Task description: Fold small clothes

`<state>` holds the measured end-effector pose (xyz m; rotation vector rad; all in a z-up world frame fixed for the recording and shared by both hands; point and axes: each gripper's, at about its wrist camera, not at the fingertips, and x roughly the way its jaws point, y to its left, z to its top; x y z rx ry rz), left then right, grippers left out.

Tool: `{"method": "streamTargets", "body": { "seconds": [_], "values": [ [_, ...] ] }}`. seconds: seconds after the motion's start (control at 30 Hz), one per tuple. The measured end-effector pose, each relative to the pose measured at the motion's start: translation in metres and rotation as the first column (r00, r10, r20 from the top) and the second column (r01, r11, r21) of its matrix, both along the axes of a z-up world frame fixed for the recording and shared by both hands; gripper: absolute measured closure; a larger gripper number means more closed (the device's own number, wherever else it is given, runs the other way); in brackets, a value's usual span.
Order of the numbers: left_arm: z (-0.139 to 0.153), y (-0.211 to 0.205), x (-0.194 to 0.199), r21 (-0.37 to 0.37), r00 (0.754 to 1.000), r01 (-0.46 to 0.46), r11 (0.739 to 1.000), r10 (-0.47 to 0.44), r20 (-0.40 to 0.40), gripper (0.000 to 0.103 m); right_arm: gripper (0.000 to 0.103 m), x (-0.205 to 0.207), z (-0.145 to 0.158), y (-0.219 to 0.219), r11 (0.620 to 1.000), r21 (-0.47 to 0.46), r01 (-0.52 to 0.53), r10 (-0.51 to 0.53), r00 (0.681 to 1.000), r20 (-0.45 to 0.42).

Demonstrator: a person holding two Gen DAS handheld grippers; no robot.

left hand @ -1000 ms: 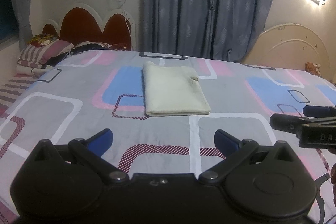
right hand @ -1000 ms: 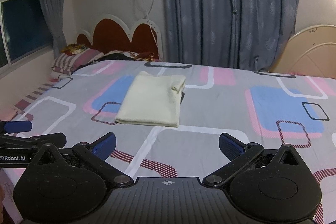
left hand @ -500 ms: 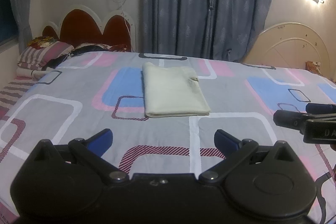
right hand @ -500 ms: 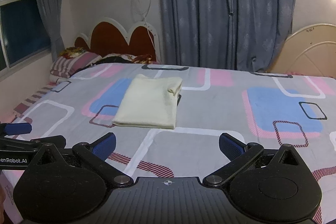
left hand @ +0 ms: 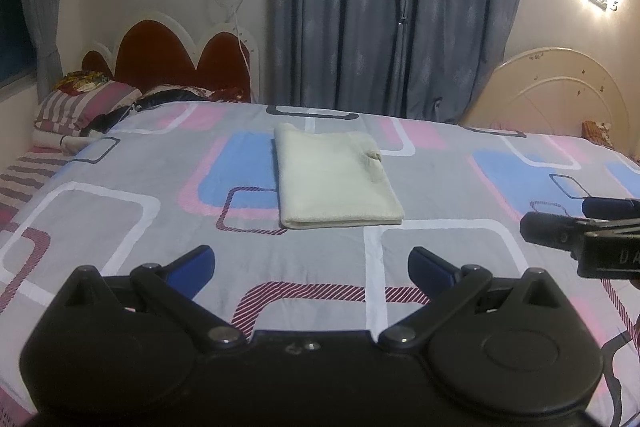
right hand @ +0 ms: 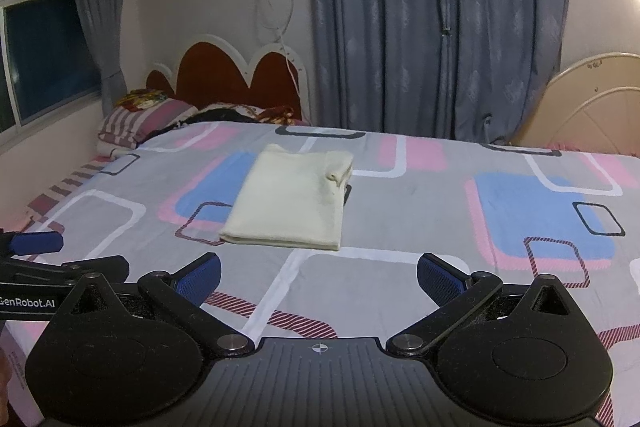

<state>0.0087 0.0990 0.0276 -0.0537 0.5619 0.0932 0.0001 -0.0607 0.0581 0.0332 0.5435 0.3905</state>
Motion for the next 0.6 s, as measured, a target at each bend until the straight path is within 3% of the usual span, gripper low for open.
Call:
{"method": "streamTargets", "body": {
  "seconds": [0.6],
  "values": [
    [0.001, 0.015, -0.001, 0.003, 0.999, -0.004, 1.0, 0.004, 0.035, 0.005, 0.0, 0.004, 0.0, 0.01, 1.0, -0.01, -0.023, 0.024, 1.0, 0.008]
  ]
}}
